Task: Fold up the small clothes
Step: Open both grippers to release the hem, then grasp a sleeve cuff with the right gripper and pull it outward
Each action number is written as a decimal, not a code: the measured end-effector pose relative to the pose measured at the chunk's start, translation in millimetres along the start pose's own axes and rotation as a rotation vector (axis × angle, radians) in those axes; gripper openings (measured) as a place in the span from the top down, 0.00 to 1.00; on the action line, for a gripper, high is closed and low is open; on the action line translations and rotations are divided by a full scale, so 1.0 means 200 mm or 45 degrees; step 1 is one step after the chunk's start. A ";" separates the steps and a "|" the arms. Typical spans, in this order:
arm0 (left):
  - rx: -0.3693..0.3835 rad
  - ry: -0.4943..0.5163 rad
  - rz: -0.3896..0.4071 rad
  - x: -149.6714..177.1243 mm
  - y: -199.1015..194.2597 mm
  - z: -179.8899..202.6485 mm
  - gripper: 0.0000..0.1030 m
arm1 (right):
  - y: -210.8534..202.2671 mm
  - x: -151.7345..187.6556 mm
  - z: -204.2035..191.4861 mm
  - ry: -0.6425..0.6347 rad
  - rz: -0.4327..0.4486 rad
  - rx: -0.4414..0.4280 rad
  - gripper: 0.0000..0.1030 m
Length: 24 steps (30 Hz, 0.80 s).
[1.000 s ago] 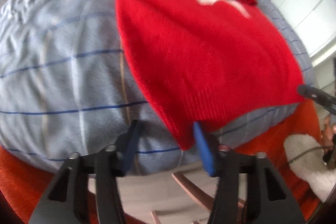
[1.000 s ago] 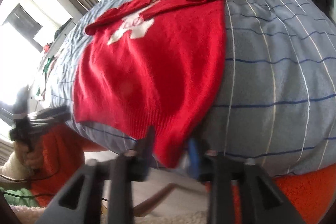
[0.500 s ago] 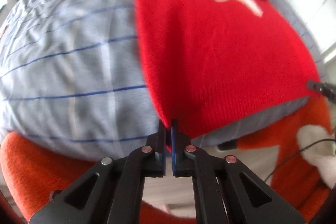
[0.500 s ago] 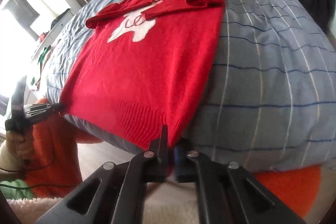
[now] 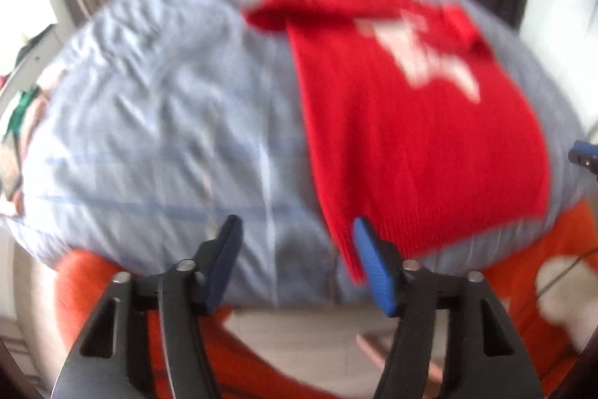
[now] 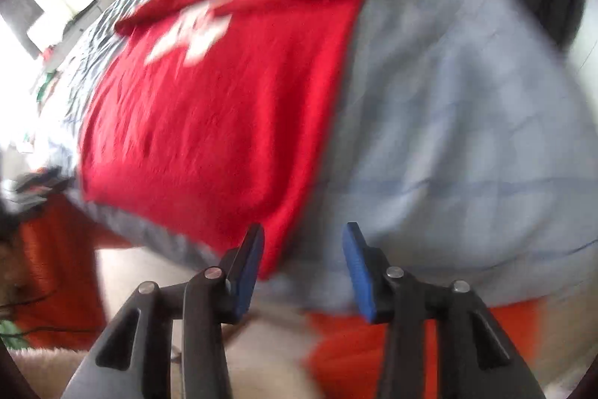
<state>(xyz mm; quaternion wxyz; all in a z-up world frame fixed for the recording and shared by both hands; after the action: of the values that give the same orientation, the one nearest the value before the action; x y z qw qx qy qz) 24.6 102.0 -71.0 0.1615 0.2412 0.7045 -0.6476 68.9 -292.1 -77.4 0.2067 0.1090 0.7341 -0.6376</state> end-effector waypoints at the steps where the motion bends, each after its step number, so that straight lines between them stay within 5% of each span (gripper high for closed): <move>1: -0.027 -0.027 0.066 -0.07 -0.02 -0.05 0.27 | -0.05 -0.09 -0.02 -0.058 0.063 0.034 0.56; 7: -0.268 -0.153 0.234 -0.24 0.15 -0.11 0.26 | 0.05 -0.58 -0.48 -0.444 0.245 -0.078 0.47; 11: -0.386 -0.127 0.180 -0.15 0.24 -0.13 0.26 | 0.43 -0.73 -0.80 -0.592 0.175 -0.190 0.47; 14: -0.413 -0.133 0.164 -0.13 0.24 -0.18 0.26 | 0.68 -0.81 -0.86 -0.533 0.146 -0.180 0.53; 15: -0.413 -0.151 0.175 -0.11 0.22 -0.19 0.26 | 0.69 -0.86 -0.81 -0.427 0.170 -0.199 0.84; 16: -0.410 -0.170 0.179 -0.12 0.21 -0.20 0.25 | 0.67 -0.89 -0.74 -0.329 0.190 -0.204 0.95; 18: -0.398 -0.183 0.161 -0.10 0.22 -0.21 0.25 | 0.54 -0.98 -0.51 -0.080 0.287 -0.226 0.94; 24: -0.372 -0.141 0.149 -0.12 0.26 -0.13 0.26 | 0.09 -1.10 0.47 0.355 0.513 0.017 0.94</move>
<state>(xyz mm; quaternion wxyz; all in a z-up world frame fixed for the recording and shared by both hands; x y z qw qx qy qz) 74.8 127.6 -98.1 0.2707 0.2197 0.7661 -0.5400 287.7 -358.3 -6.3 0.2257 0.3416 0.7146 -0.5672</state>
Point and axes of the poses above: each gripper's, at about its wrist camera, not at the fingertips, and y roughly the way its jaws point, z to its right, x to its underside, the point moved 5 cm from there along y, roughly the way its jaws point, and after that the axes turned 11 degrees about y, right-handed, at the moved point
